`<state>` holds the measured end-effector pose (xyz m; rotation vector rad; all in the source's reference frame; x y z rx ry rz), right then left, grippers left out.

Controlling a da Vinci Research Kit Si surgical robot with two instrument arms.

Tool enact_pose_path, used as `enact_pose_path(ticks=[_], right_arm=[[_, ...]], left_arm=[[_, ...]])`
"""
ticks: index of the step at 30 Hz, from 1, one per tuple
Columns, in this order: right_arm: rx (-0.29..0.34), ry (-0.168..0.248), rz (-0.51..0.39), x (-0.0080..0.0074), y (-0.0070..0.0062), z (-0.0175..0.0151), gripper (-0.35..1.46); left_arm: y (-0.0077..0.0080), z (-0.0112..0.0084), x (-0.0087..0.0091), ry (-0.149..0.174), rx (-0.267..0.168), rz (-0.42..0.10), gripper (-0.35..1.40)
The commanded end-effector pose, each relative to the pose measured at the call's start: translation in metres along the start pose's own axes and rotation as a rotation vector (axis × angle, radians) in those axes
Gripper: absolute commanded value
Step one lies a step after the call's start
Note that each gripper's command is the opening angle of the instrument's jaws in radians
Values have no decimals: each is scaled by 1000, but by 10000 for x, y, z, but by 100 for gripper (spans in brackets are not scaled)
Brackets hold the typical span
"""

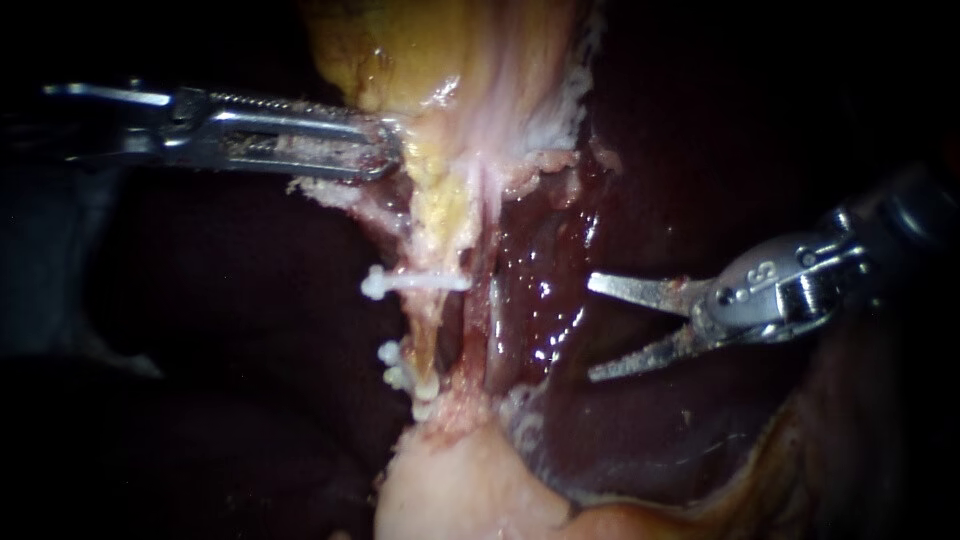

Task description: Go to the cutting position left tube

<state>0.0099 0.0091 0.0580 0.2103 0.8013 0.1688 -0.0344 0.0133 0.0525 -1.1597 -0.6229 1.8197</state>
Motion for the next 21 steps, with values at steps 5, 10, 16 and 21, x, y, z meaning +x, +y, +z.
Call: enact_pose_path(ticks=[5, 10, 16, 21], right_arm=[[0, 0, -1, 1, 0, -1, 145], [0, 0, 0, 1, 0, -1, 145], [16, 3, 1, 4, 0, -3, 145], [126, 70, 30, 16, -6, 5, 145]], left_arm=[[3, -18, 9, -7, -16, -5, -35], [9, -59, 31, 14, -4, -19, -35], [12, -89, 45, 36, 6, -26, -35], [13, -85, 44, 37, 8, -25, -35]])
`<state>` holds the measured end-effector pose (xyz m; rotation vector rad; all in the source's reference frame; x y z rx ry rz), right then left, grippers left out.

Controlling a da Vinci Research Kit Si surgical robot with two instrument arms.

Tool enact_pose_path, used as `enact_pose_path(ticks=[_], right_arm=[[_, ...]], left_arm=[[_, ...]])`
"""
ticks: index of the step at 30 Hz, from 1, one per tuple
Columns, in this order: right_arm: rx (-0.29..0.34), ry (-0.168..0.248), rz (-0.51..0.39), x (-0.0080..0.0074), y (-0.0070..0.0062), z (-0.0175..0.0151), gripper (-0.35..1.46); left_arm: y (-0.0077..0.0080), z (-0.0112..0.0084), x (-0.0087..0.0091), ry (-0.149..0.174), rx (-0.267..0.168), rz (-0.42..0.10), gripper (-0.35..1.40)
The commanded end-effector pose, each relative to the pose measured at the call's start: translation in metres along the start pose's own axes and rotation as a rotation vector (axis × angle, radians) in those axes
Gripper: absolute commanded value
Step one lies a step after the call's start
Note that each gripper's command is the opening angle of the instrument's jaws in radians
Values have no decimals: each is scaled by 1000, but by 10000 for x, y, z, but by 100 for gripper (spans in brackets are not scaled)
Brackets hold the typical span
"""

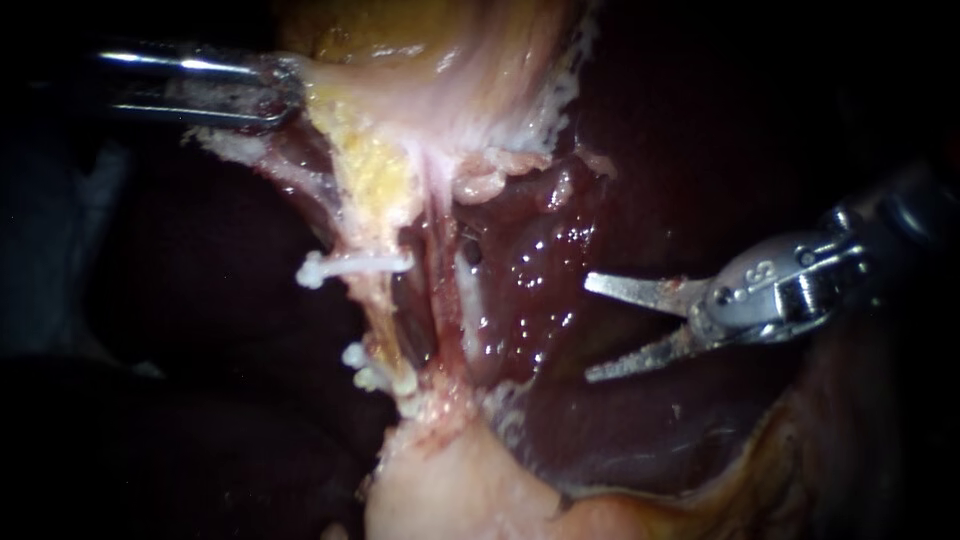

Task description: Go to the cutting position left tube

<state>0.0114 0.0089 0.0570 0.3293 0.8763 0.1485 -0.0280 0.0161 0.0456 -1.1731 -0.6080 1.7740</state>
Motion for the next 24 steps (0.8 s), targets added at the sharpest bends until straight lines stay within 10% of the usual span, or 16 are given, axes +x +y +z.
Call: enact_pose_path(ticks=[1, 13, 24], right_arm=[[13, 17, 19, 3, -3, 5, 145], [130, 121, 131, 44, -17, 68, 145], [173, 133, 187, 21, 7, 119, 145]], left_arm=[[-1, 1, -1, 1, 2, 0, -35], [0, 2, -1, 1, 3, 1, -35], [0, 3, -3, 2, 5, 1, -35]])
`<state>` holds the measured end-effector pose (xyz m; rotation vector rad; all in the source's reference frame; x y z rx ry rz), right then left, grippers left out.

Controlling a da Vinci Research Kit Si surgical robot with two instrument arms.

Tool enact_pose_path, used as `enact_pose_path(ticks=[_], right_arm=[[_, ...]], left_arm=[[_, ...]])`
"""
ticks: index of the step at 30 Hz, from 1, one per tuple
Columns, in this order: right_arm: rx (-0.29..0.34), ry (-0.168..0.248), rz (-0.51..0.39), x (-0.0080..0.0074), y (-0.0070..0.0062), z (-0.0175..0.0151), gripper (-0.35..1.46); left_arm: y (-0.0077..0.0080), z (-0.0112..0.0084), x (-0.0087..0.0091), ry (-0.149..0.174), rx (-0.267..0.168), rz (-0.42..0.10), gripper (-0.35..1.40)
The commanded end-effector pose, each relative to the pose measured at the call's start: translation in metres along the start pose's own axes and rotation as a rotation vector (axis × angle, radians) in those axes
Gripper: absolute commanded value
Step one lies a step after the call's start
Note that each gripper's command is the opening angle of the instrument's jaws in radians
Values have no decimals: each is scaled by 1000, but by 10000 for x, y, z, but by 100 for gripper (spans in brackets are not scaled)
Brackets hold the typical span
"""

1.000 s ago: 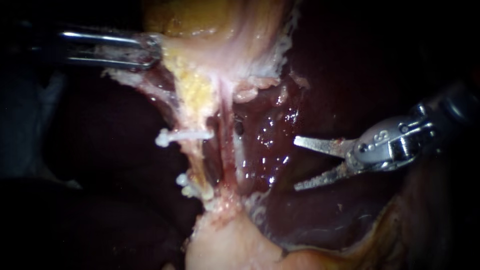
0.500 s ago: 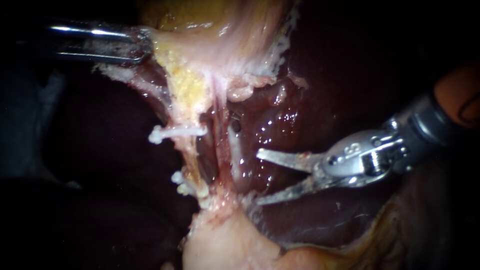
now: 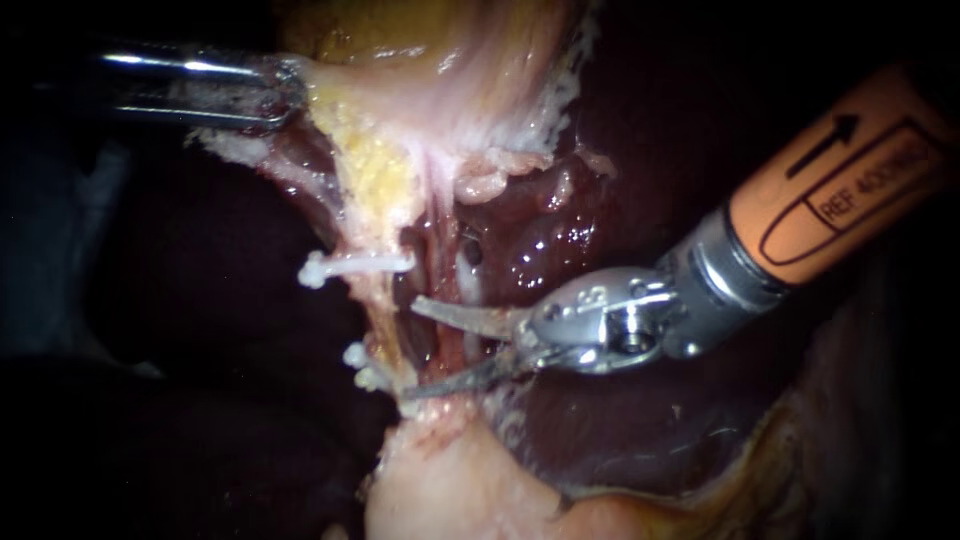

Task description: Go to the cutting position left tube

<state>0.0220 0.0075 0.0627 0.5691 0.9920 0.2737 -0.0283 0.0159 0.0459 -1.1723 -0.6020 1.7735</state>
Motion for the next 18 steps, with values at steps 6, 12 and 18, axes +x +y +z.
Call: enact_pose_path(ticks=[6, 12, 18], right_arm=[[2, 2, 1, -9, 23, 4, 145], [59, 19, -5, -7, 32, 10, 145], [142, 62, -29, 1, 30, 21, 145]], left_arm=[[0, 0, 0, 0, 0, 1, -35], [0, 1, -1, 0, 1, 1, -35], [0, 2, -1, 0, 1, 1, -35]])
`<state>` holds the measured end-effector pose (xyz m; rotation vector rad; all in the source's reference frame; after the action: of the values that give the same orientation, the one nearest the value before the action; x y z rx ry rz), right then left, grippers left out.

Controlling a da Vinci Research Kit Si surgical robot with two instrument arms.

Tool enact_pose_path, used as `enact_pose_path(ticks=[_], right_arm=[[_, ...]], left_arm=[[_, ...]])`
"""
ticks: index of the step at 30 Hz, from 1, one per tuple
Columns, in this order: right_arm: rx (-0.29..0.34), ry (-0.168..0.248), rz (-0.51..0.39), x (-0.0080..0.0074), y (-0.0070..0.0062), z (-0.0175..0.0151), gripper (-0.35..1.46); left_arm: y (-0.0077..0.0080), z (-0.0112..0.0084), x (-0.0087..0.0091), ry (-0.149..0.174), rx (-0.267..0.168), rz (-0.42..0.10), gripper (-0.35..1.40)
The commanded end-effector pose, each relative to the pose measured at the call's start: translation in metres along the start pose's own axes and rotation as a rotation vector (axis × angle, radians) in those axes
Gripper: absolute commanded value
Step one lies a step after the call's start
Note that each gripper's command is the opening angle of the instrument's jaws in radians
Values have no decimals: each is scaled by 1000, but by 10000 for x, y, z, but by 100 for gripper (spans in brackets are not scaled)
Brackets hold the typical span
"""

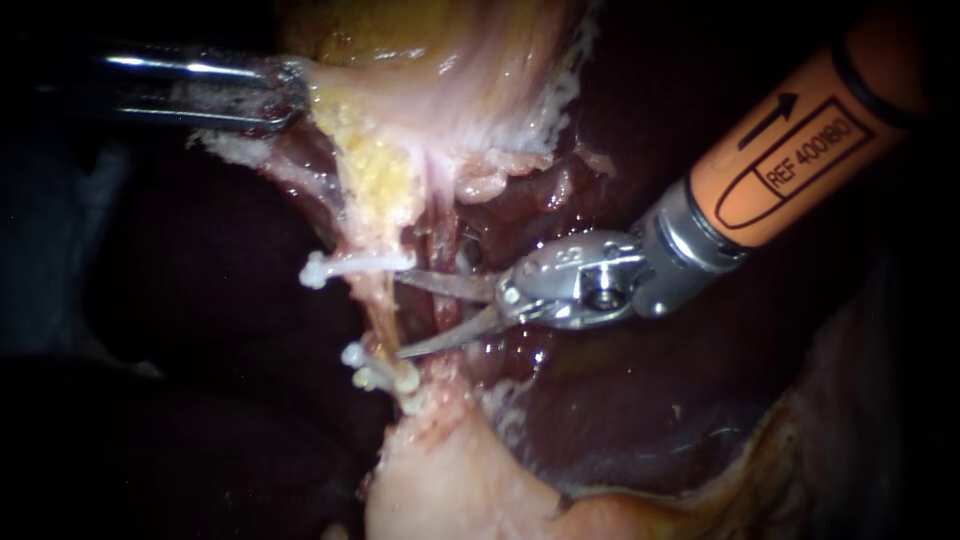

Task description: Go to the cutting position left tube

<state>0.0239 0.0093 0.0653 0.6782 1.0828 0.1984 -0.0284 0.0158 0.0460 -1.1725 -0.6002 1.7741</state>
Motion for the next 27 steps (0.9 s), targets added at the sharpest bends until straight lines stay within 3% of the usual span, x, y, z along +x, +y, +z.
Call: enact_pose_path(ticks=[1, 8, 22, 27], right_arm=[[14, 0, -2, 2, -1, 2, 143], [39, 21, -4, 15, -3, 24, 141], [-31, 61, 57, 41, 1, 72, 141], [-29, 70, 63, 45, -7, 75, 141]], left_arm=[[0, 0, 0, 0, 0, 0, -35], [0, 2, 0, 2, 4, 0, -35], [1, 5, 0, 3, 5, 0, -35], [1, 5, 0, 1, 3, 0, -35]])
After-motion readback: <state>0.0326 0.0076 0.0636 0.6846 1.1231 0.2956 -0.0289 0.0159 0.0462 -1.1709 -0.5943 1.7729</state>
